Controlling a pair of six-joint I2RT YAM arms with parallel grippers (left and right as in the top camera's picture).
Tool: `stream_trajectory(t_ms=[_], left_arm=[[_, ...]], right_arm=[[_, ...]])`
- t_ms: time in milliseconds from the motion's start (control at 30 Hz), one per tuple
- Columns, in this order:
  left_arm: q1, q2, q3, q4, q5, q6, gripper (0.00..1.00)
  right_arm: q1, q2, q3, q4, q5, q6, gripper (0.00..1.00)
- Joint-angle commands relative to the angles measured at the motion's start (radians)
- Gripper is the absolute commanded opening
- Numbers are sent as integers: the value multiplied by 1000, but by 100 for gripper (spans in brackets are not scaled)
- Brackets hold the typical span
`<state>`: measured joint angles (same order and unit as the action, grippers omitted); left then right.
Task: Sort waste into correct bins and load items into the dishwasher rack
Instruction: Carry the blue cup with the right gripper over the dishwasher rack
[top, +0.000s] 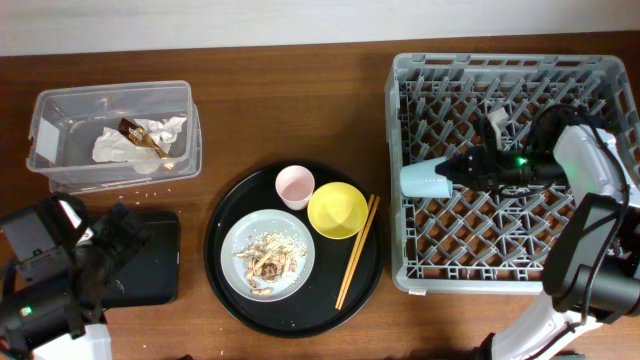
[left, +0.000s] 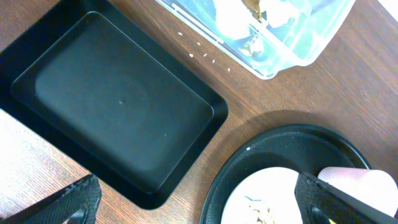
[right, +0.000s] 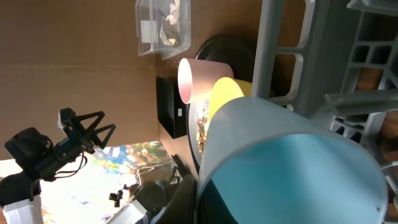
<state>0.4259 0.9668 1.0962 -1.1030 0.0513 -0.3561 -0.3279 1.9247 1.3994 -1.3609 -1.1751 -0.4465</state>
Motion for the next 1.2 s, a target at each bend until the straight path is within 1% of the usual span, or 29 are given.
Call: stream_trajectory(t_ms=[0, 100, 167, 200, 233, 267, 333, 400, 467, 533, 633, 700, 800, 833, 900, 1033, 1067, 1133, 1167], left_arm=[[5, 2, 14, 2, -7, 2, 99], [5, 2, 14, 2, -7, 2, 99], [5, 3, 14, 2, -7, 2, 99], [5, 2, 14, 2, -7, 2, 99], [5, 2, 14, 2, -7, 2, 99], [5, 2, 14, 2, -7, 2, 99], [5, 2, 14, 2, -7, 2, 99], [5, 2, 14, 2, -7, 2, 99], [5, 3, 14, 2, -7, 2, 99], [5, 2, 14, 2, -7, 2, 99], [5, 3, 14, 2, -7, 2, 99], [5, 2, 14, 2, -7, 2, 99], [5, 3, 14, 2, -7, 2, 99], [5, 2, 14, 2, -7, 2, 99], [5, 2, 14, 2, -7, 2, 99], [5, 2, 14, 2, -7, 2, 99], [5, 2, 14, 2, -7, 2, 99], [5, 2, 14, 2, -7, 2, 99], [5, 2, 14, 2, -7, 2, 99]], right_arm=[[-35, 24, -9, -27, 40, -17, 12], [-50, 23, -9, -58, 142, -17, 27], [-53, 19, -9, -76, 156, -17, 35], [-53, 9, -8, -76, 175, -17, 42], [-60, -12, -8, -76, 208, -10, 55], [-69, -33, -8, -73, 247, 26, 57], [-86, -78, -6, -60, 341, 94, 56], [-93, -139, -6, -37, 504, 209, 54], [-93, -223, -6, -25, 619, 292, 54], [-90, -318, -6, -14, 637, 328, 54], [-50, -451, -6, 37, 627, 328, 54], [11, -463, -6, 82, 629, 328, 54], [142, -443, -6, 154, 635, 328, 55], [214, -422, -6, 198, 689, 337, 55], [271, -390, -6, 238, 818, 402, 55], [309, -305, -6, 288, 825, 403, 54], [309, -281, -7, 283, 825, 403, 53], [309, -243, -7, 275, 825, 404, 44], [309, -227, -7, 272, 825, 404, 30]])
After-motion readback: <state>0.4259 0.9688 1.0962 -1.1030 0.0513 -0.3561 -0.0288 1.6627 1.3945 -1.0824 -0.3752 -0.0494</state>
